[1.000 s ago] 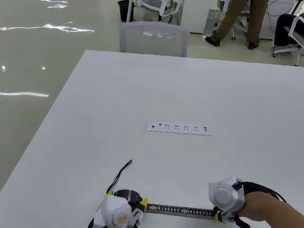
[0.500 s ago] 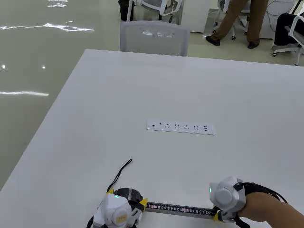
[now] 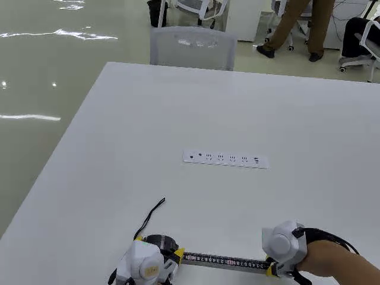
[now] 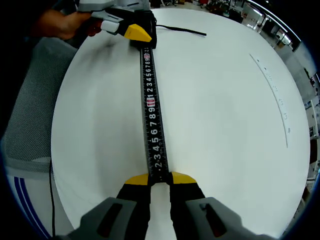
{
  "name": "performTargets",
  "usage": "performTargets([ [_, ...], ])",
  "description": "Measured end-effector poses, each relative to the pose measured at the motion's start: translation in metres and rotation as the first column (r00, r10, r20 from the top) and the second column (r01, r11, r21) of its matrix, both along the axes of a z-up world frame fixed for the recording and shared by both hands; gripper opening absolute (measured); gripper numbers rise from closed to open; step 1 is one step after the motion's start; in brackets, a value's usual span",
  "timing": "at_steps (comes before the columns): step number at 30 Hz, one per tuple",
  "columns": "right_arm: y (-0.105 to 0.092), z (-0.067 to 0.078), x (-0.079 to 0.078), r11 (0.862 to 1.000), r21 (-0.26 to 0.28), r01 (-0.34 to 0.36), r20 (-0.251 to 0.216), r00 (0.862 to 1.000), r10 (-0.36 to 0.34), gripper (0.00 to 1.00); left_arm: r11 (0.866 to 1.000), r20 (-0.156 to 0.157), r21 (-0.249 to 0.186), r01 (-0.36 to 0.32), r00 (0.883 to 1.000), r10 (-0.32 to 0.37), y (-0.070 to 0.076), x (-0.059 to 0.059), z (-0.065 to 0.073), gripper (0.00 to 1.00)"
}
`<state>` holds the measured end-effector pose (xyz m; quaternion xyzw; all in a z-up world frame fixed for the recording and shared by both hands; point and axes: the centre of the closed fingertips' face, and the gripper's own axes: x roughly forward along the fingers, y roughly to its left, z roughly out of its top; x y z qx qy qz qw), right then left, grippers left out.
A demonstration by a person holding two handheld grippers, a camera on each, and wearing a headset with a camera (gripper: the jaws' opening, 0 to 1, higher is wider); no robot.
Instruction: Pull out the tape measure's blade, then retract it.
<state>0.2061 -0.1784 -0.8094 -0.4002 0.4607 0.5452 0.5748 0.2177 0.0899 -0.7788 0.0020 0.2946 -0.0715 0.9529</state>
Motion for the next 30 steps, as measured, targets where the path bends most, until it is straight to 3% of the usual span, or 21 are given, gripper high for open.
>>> performTargets([
  [7,0.004,0.001,-0.003,0.999,-0.024,-0.045,0.018,0.999,0.046,0.13,1.000,0.003,-0.004,0.006,1.000,-0.006,0.000,0.002,-0.004,0.61],
  [17,0.009,0.001,-0.003,0.999,-0.023,-0.039,0.018,0.999,0.040,0.13,1.000,-0.003,-0.005,0.021,1.000,-0.021,0.000,0.004,-0.007,0.61],
  [30,0.014,-0.007,0.000,1.000,-0.019,-0.024,0.018,1.000,0.025,0.13,1.000,-0.006,-0.010,0.026,1.000,-0.026,-0.002,0.000,0.001,0.62],
])
